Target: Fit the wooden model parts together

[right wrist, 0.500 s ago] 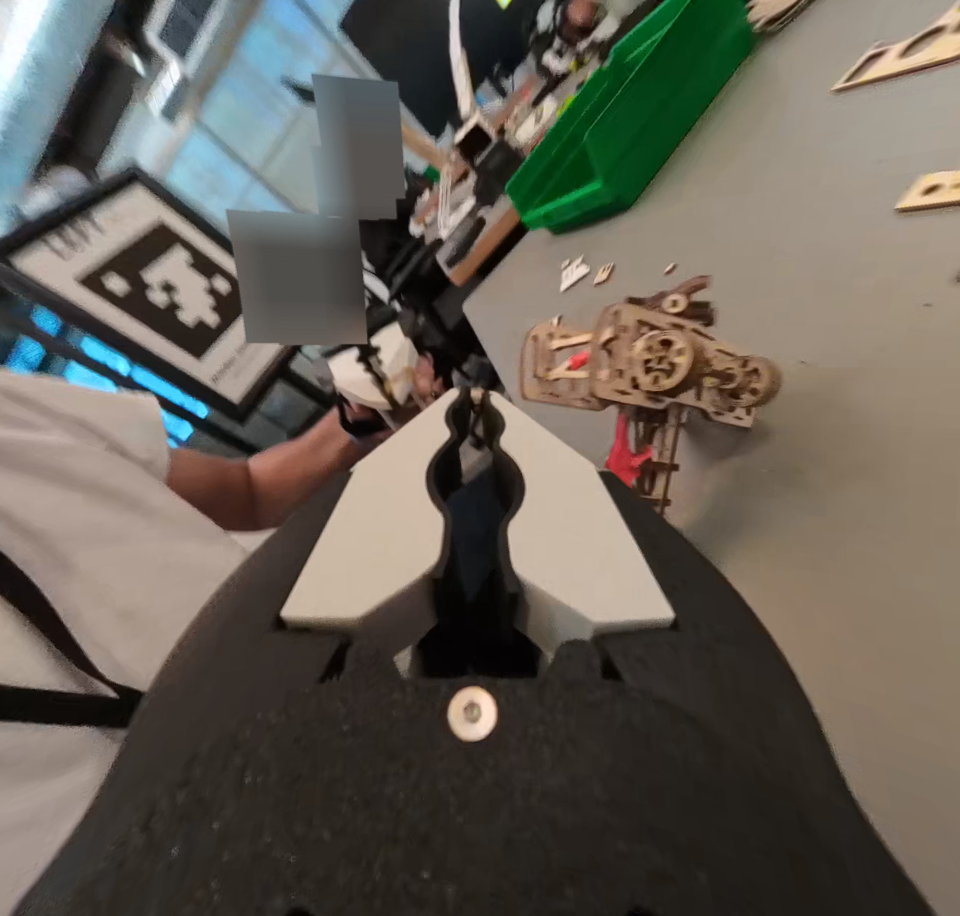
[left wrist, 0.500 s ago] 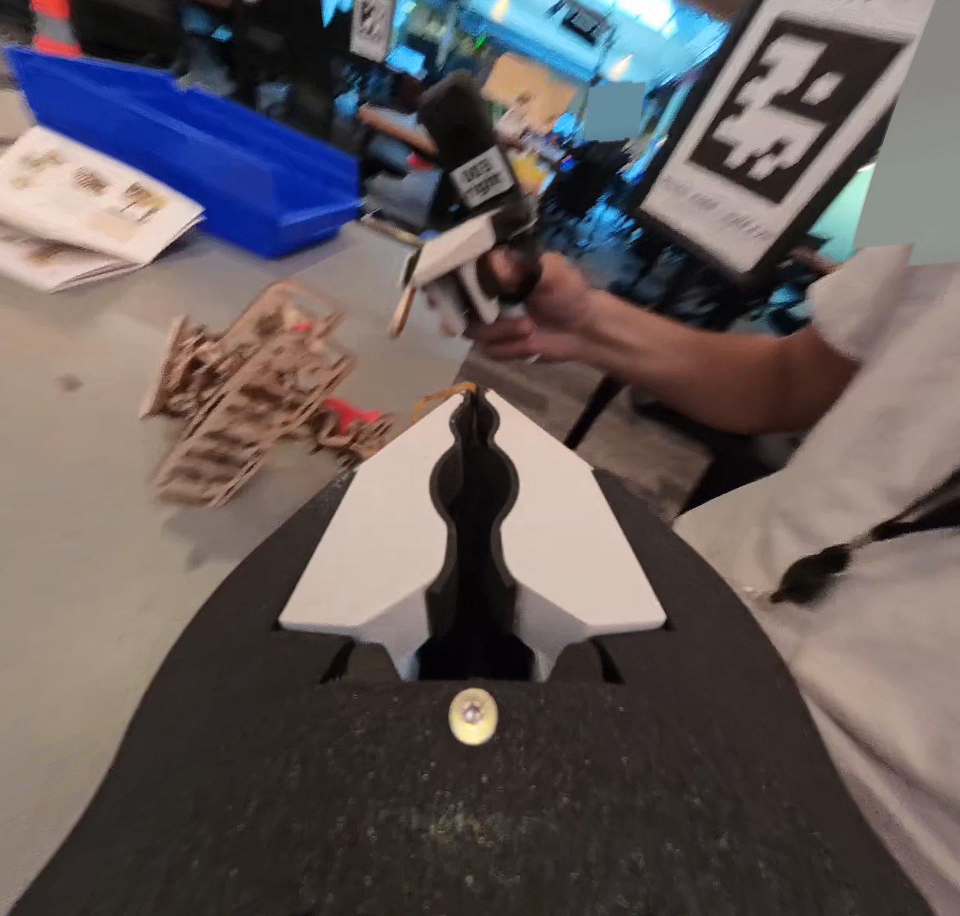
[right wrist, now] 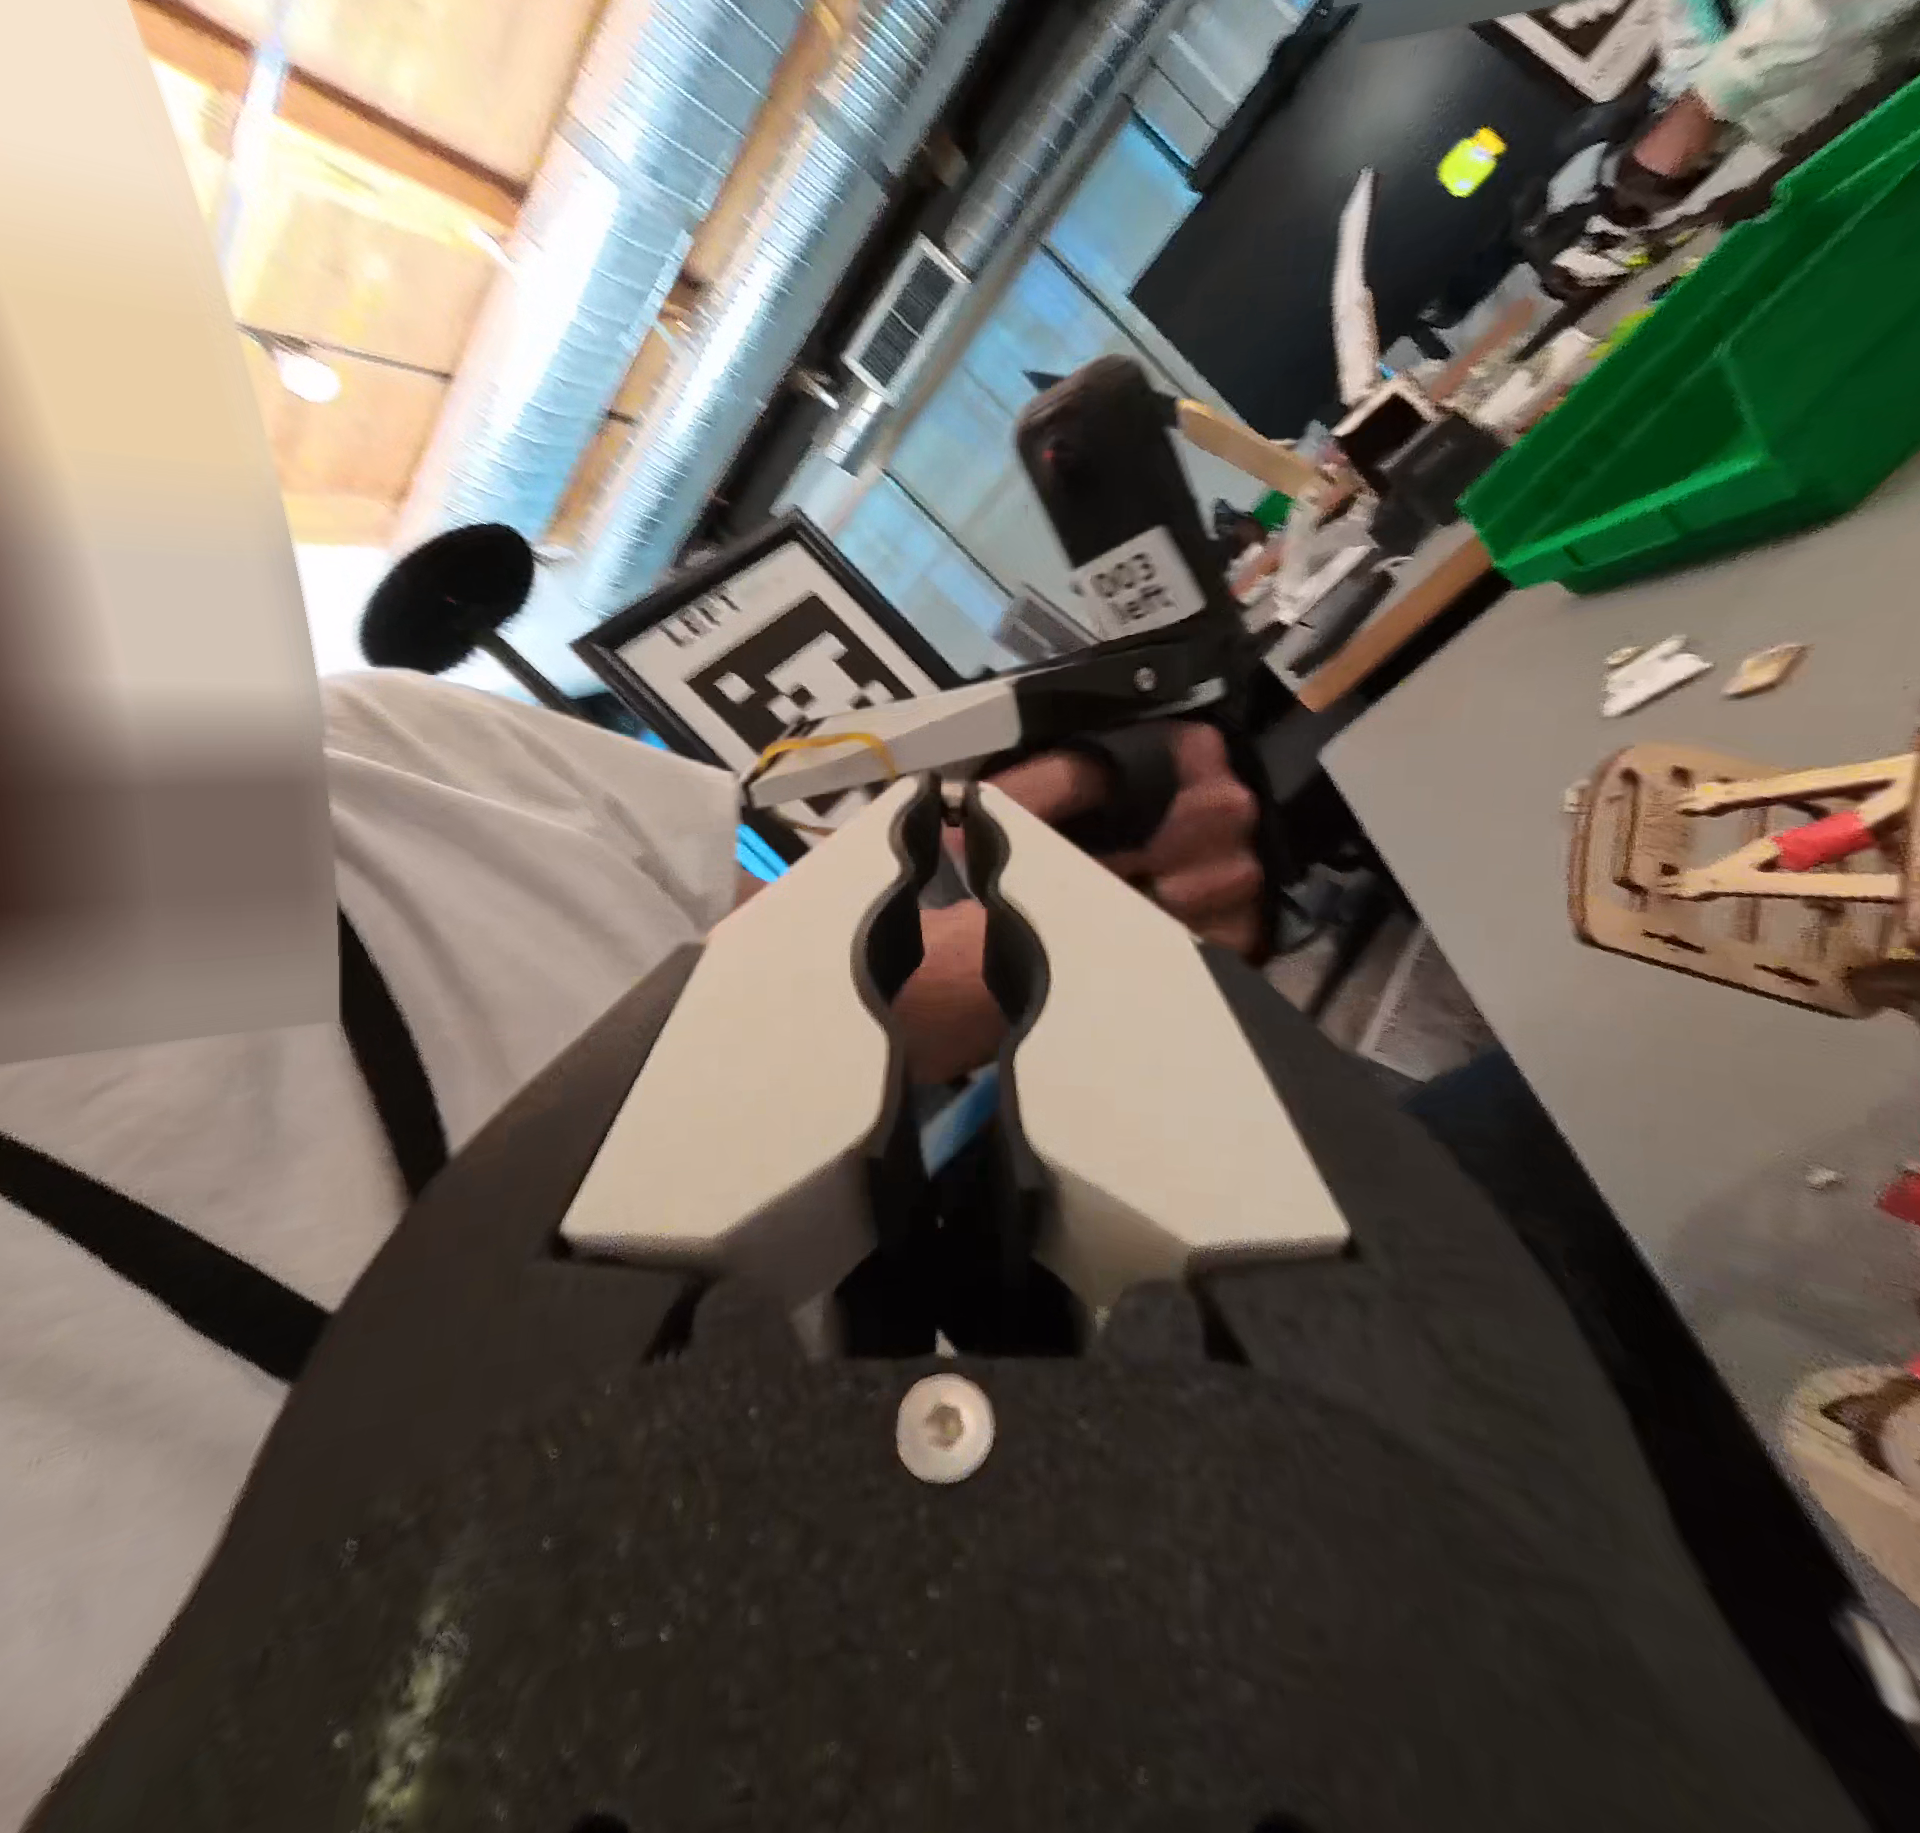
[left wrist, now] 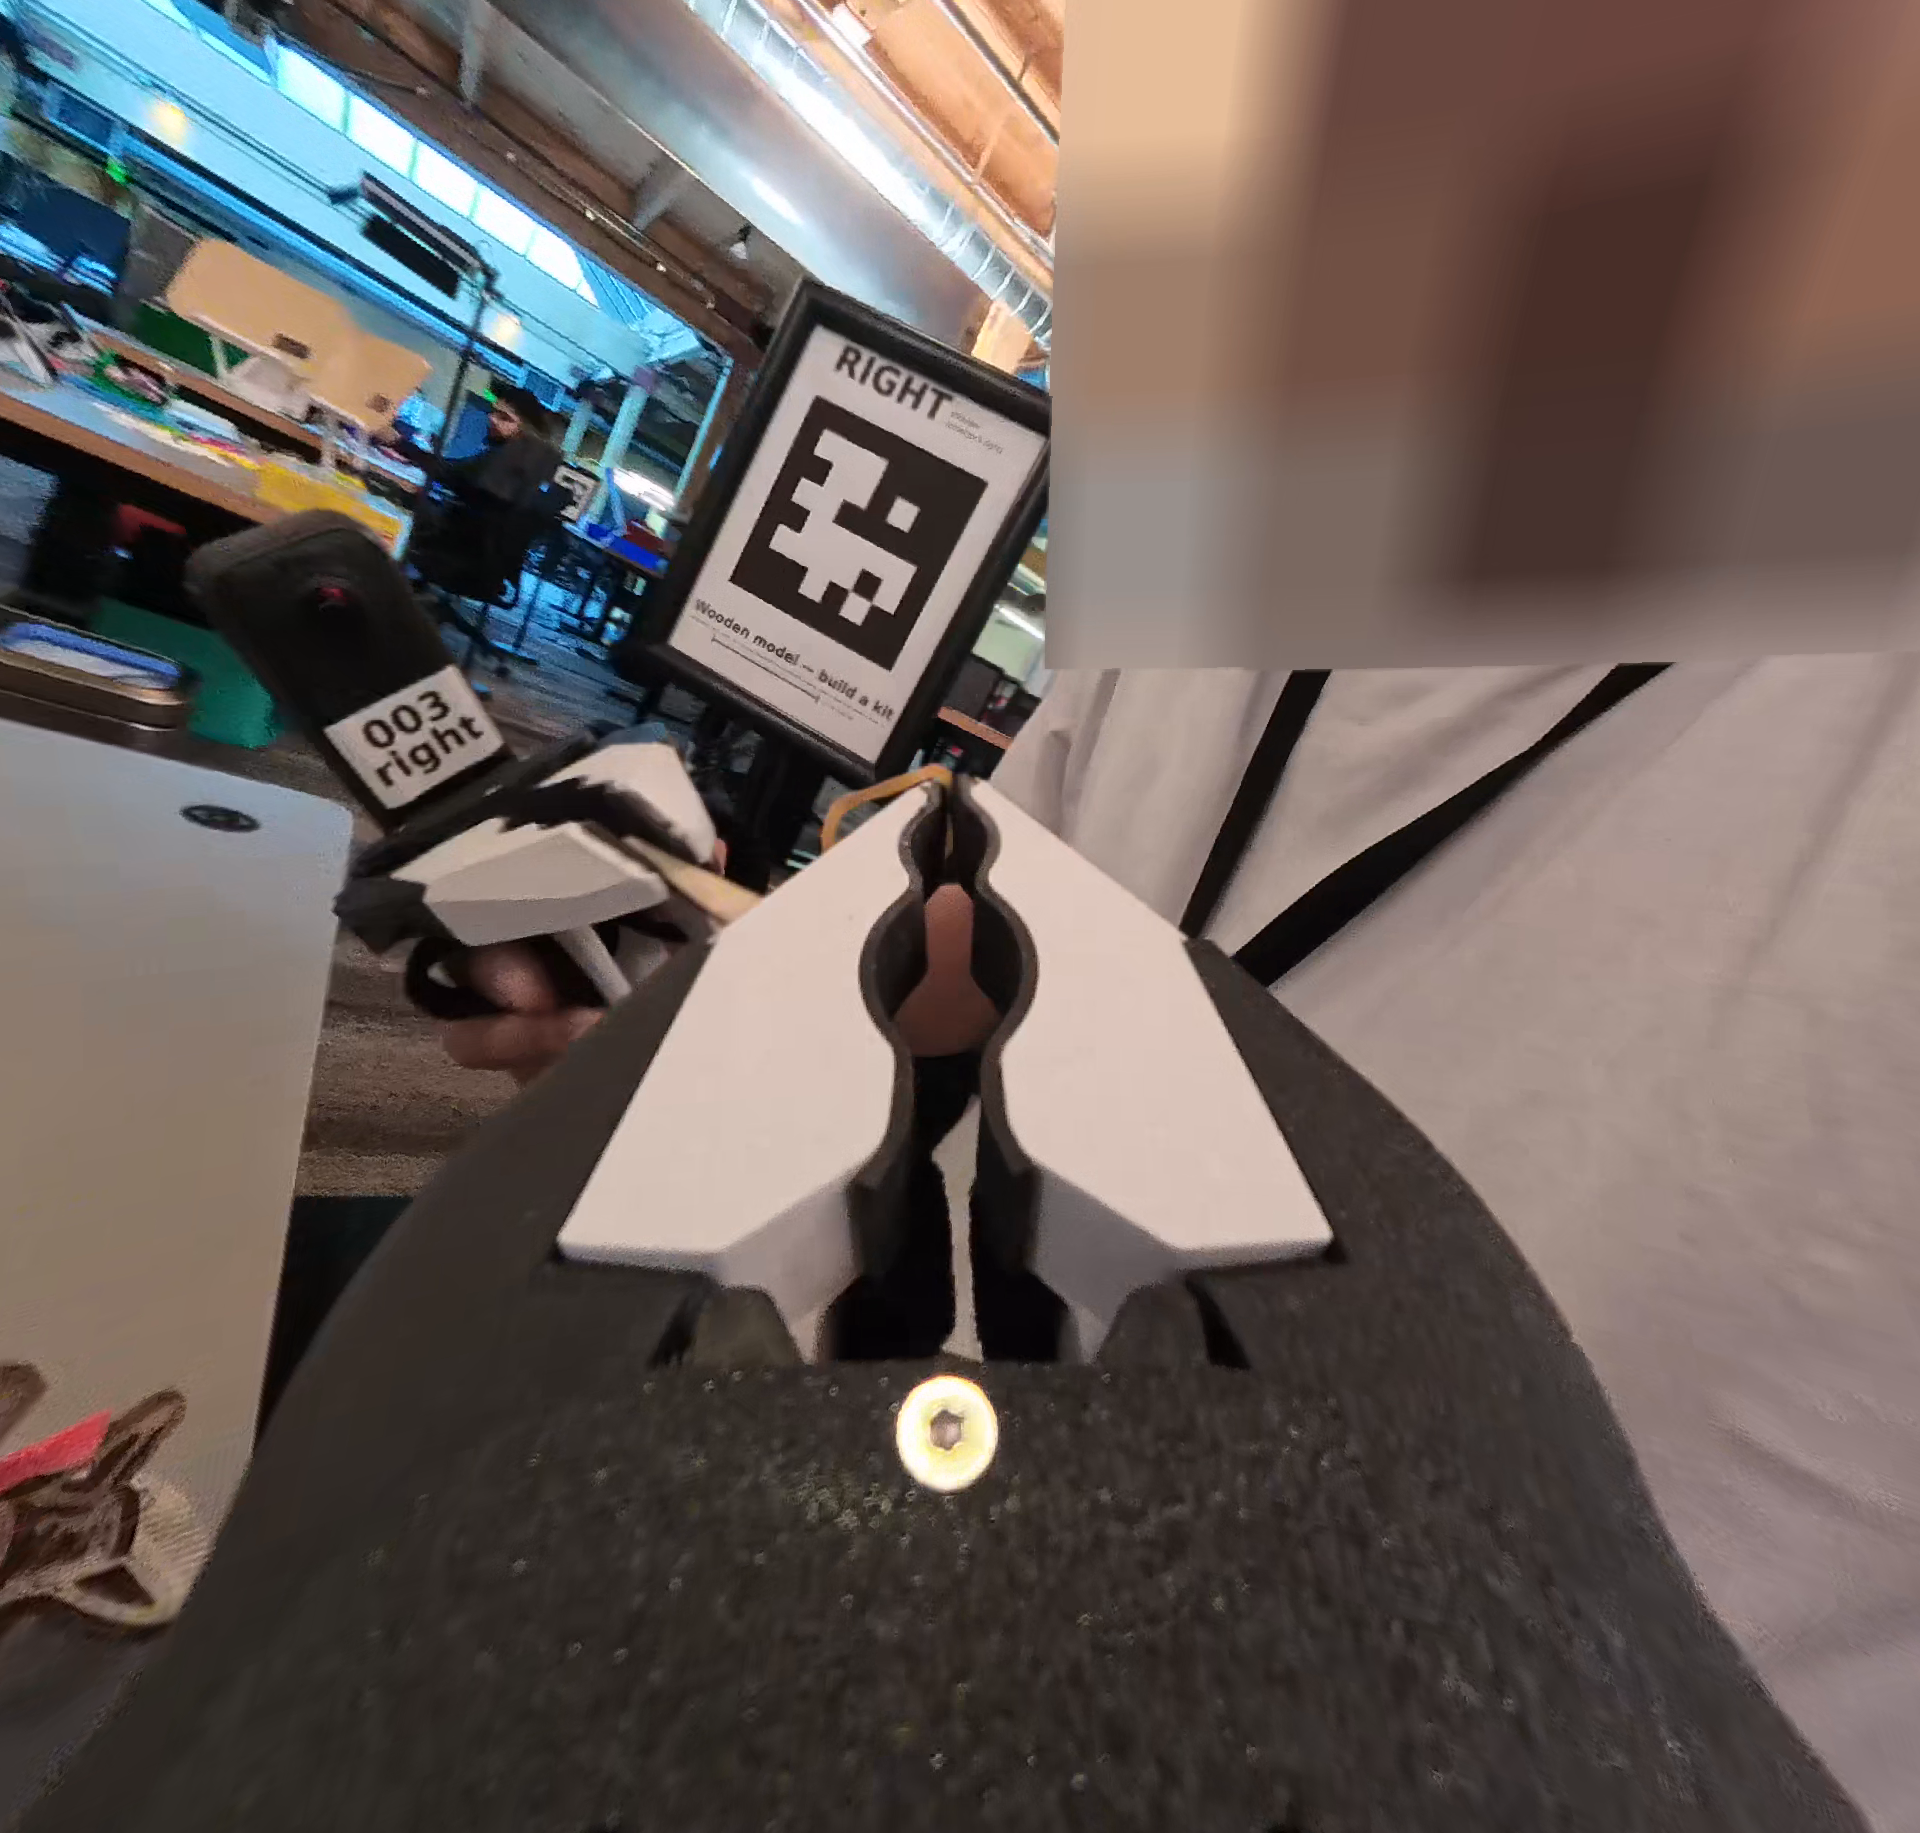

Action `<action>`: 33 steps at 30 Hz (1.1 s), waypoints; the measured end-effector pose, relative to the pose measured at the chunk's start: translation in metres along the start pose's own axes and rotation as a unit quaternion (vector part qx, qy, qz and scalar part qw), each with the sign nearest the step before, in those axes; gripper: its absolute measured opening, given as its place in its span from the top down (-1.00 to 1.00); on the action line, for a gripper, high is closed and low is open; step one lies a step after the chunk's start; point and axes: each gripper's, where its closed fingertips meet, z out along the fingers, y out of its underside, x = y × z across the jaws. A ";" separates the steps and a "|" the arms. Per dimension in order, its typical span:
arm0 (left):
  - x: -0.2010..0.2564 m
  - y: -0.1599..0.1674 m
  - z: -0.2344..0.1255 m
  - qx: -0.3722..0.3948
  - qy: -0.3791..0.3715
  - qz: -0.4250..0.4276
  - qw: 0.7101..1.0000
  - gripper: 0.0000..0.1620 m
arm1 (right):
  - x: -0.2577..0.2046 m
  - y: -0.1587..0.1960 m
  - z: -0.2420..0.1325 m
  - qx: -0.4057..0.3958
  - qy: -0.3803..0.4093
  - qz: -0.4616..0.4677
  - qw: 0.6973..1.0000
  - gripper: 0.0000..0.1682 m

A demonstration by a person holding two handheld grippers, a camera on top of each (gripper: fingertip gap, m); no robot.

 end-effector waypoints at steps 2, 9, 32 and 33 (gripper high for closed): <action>-0.014 -0.005 0.002 -0.012 -0.010 -0.006 1.000 1.00 | -0.006 -0.009 -0.007 0.026 -0.025 0.017 0.999 0.97; -0.054 -0.017 0.004 -0.025 -0.032 -0.031 0.999 1.00 | -0.008 -0.042 -0.044 0.096 -0.058 0.056 0.992 0.98; -0.108 -0.005 0.013 -0.141 -0.182 -0.005 0.973 1.00 | 0.028 -0.059 -0.076 0.188 0.005 0.122 0.975 0.98; -0.110 -0.006 0.013 -0.143 -0.193 0.000 0.971 1.00 | 0.027 -0.059 -0.075 0.192 -0.001 0.127 0.973 0.98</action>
